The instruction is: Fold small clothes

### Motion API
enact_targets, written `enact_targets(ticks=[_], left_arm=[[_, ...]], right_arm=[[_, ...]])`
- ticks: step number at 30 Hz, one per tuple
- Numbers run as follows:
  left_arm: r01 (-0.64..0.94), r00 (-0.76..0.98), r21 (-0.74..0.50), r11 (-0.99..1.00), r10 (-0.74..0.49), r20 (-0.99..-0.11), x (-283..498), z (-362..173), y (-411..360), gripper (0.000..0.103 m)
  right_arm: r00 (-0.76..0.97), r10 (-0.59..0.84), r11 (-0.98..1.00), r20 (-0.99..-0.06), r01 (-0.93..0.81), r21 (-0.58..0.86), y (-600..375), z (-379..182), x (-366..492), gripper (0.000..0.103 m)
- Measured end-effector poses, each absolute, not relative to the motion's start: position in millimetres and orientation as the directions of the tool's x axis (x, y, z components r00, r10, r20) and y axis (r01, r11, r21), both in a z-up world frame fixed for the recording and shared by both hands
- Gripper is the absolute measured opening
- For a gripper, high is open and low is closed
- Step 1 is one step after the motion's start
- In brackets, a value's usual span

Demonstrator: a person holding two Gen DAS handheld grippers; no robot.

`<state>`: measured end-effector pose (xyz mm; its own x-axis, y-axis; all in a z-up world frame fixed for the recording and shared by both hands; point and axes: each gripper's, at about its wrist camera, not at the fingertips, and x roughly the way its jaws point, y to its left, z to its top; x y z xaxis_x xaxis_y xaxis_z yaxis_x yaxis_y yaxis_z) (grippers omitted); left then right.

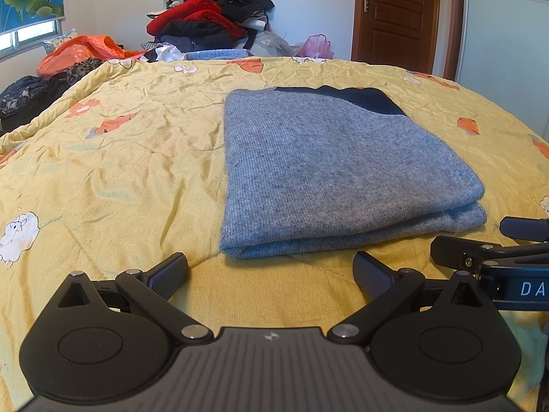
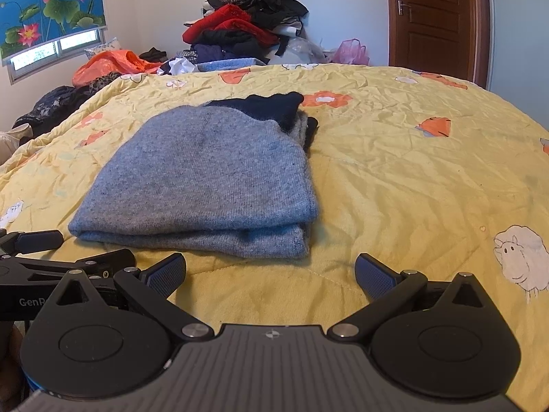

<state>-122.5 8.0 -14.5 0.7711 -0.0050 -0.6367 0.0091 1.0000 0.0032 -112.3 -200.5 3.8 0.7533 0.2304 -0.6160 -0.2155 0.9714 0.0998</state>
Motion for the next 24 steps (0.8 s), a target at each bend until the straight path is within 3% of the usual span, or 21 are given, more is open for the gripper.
enact_targets(ticks=[24], left_arm=[[0.009, 0.771, 0.003, 1.0, -0.005, -0.636, -123.1, -14.6, 8.1, 0.103]], right_arm=[[0.754, 0.23, 0.972, -0.616, -0.214, 0.1, -198.8, 3.6, -112.6, 0.103]])
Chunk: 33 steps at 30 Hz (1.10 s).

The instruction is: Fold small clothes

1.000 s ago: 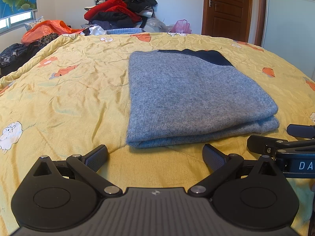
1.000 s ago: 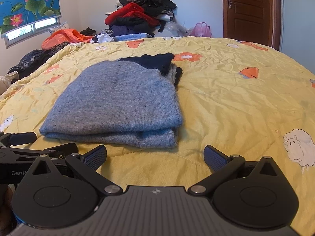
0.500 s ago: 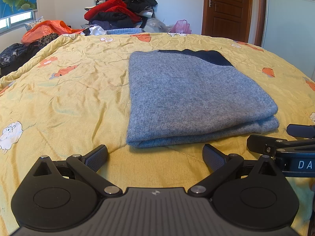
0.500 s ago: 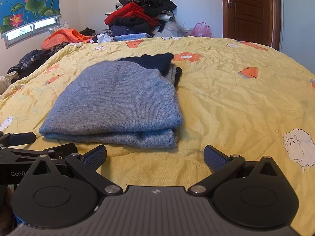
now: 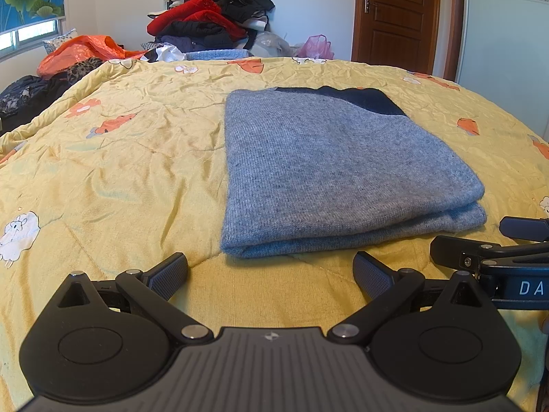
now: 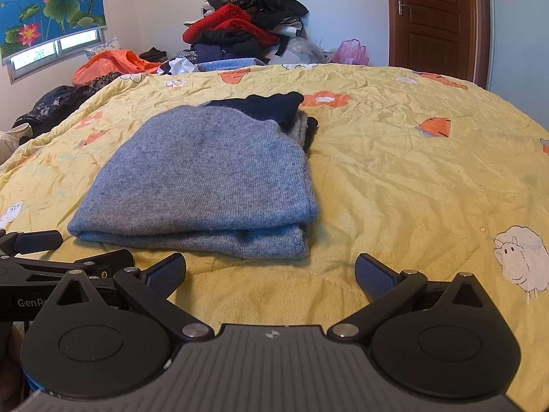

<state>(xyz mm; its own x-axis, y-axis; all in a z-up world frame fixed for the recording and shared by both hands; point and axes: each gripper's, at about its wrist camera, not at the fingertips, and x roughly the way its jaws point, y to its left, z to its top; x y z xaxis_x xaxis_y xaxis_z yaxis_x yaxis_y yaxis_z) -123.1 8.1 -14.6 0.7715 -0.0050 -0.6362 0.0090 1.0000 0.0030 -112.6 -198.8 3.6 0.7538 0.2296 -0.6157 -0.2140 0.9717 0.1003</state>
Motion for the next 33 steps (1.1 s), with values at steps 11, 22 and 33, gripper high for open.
enact_targets(ticks=[11, 22, 33], left_arm=[[0.009, 0.772, 0.003, 1.0, -0.005, -0.636, -123, -15, 8, 0.103], [0.009, 0.772, 0.003, 1.0, -0.005, -0.636, -123, -15, 8, 0.103], [0.008, 0.772, 0.003, 1.0, -0.005, -0.636, -123, -15, 8, 0.103]], right_arm=[[0.754, 0.23, 0.972, -0.616, -0.214, 0.1, -200, 4, -113, 0.103], [0.764, 0.208, 0.978, -0.611, -0.186, 0.1, -201, 4, -113, 0.103], [0.741, 0.143, 0.983, -0.656, -0.186, 0.004, -197, 1, -105, 0.103]])
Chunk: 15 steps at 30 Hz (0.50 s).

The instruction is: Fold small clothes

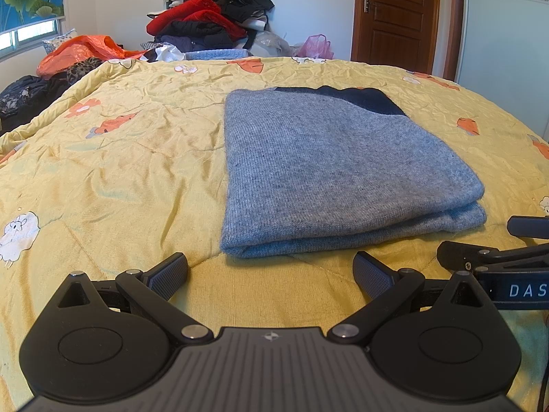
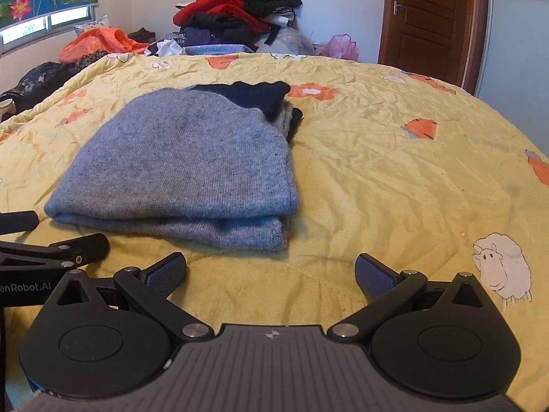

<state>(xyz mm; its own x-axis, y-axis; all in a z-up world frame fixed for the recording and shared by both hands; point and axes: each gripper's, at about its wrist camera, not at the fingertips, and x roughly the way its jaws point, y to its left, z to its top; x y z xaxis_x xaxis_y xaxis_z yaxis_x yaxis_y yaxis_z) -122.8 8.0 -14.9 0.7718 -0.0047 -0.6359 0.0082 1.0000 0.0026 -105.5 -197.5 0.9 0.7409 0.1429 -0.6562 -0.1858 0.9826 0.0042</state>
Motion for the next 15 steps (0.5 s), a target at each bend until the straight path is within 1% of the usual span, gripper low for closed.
enact_targets(ticks=[15], left_arm=[[0.009, 0.772, 0.002, 1.0, -0.005, -0.636, -123.0, -14.6, 8.5, 0.103]], right_arm=[[0.753, 0.126, 0.986, -0.646, -0.164, 0.001, -195.8, 0.3, -106.8, 0.103]])
